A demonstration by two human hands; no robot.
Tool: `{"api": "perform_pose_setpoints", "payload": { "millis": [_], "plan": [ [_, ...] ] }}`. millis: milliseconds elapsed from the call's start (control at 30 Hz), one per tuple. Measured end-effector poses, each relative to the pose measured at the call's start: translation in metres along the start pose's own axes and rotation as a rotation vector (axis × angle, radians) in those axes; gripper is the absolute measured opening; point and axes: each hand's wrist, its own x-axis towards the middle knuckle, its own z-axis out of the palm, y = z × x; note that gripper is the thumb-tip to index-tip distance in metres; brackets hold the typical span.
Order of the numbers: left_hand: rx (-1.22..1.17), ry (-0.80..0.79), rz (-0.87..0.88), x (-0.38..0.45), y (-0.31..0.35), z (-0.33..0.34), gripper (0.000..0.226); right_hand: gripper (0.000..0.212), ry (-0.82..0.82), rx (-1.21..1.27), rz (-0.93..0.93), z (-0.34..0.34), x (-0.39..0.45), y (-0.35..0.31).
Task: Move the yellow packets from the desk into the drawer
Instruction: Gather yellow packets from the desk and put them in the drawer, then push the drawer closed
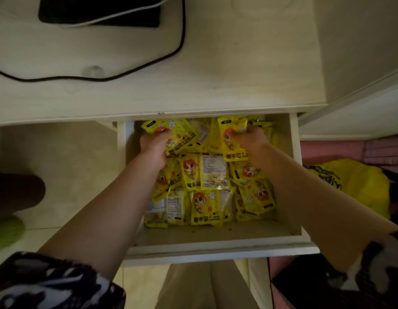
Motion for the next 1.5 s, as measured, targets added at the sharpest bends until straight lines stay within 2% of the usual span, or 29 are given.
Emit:
{"api": "perform_pose_setpoints", "payload": {
  "millis": [100, 233, 300, 400, 500, 633, 800, 933, 1233, 1367, 1500],
  "plan": [
    [0.140, 0.012, 0.034, 0.003, -0.003, -0.008, 0.030, 0.035, 0.064, -0.069, -0.013, -0.007, -0.001, 0.013],
    [0.268, 0.035, 0.142, 0.000, -0.008, -0.023, 0.019, 0.040, 0.103, -0.057, 0.009, -0.016, -0.007, 0.025],
    [0.320, 0.041, 0.166, -0.003, -0.010, -0.030, 0.022, 0.038, 0.120, -0.105, 0.017, -0.019, -0.012, 0.028],
    [0.411, 0.002, 0.179, -0.012, -0.009, -0.040, 0.041, 0.022, 0.192, -0.165, 0.028, -0.025, -0.023, 0.031],
    [0.472, -0.059, 0.201, -0.027, -0.011, -0.048, 0.037, 0.014, 0.224, -0.216, -0.002, -0.029, -0.037, 0.034],
    [0.512, -0.132, 0.217, -0.042, -0.016, -0.060, 0.019, 0.013, 0.219, -0.252, -0.022, -0.032, -0.063, 0.035],
    [0.489, -0.251, 0.276, -0.070, -0.027, -0.074, 0.039, 0.031, 0.197, -0.169, -0.069, -0.031, -0.099, 0.047],
    [0.439, -0.258, 0.298, -0.096, -0.042, -0.087, 0.019, 0.036, 0.144, -0.123, -0.141, -0.031, -0.128, 0.065],
    [0.246, -0.238, 0.264, -0.186, -0.109, -0.111, 0.011, 0.025, 0.003, -0.054, -0.252, -0.039, -0.193, 0.139],
    [0.159, -0.189, 0.194, -0.211, -0.150, -0.121, 0.017, 0.019, -0.064, 0.080, -0.209, -0.046, -0.213, 0.174],
    [-0.013, -0.145, 0.032, -0.224, -0.181, -0.131, 0.013, 0.020, -0.018, 0.264, -0.090, -0.051, -0.222, 0.196]
  ]
}}
